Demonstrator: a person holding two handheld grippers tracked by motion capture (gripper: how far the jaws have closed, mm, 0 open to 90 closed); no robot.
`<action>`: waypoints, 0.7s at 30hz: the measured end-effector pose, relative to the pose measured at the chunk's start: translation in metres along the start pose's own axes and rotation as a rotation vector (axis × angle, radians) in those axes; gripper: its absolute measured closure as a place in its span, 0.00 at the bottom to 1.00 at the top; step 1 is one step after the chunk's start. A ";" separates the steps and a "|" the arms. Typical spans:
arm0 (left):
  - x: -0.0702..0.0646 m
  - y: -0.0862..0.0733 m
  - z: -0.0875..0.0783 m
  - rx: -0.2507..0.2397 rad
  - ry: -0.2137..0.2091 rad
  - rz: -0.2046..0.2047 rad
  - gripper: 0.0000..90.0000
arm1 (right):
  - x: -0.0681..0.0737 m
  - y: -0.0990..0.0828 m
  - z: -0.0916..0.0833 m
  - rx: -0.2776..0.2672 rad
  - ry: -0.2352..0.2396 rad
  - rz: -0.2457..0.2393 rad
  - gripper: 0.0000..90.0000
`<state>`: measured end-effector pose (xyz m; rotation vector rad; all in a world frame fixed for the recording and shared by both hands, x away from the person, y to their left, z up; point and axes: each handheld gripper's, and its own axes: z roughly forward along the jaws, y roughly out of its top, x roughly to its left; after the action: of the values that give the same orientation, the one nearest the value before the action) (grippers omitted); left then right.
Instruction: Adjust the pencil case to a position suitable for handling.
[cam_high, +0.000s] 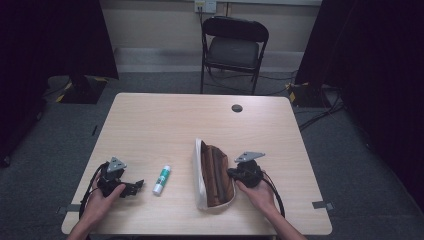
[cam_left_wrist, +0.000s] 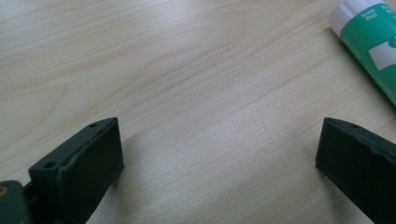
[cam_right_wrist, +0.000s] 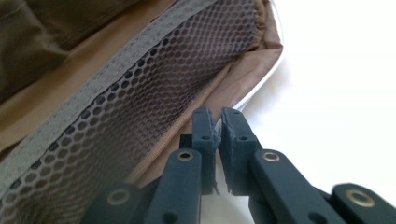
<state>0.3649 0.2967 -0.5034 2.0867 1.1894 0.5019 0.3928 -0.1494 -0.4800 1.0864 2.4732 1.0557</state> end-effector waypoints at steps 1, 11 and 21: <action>0.000 0.000 0.000 0.000 0.000 0.001 0.00 | 0.002 -0.004 -0.004 0.001 0.004 -0.001 0.93; 0.001 0.000 0.000 0.004 -0.002 0.004 0.00 | 0.008 -0.021 -0.037 -0.029 0.030 -0.003 0.86; 0.001 0.000 0.000 0.006 -0.004 0.007 0.00 | -0.012 0.041 0.005 -0.101 0.053 -0.080 0.68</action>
<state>0.3656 0.2972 -0.5031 2.0972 1.1832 0.4981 0.4257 -0.1362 -0.4552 0.9331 2.4518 1.1859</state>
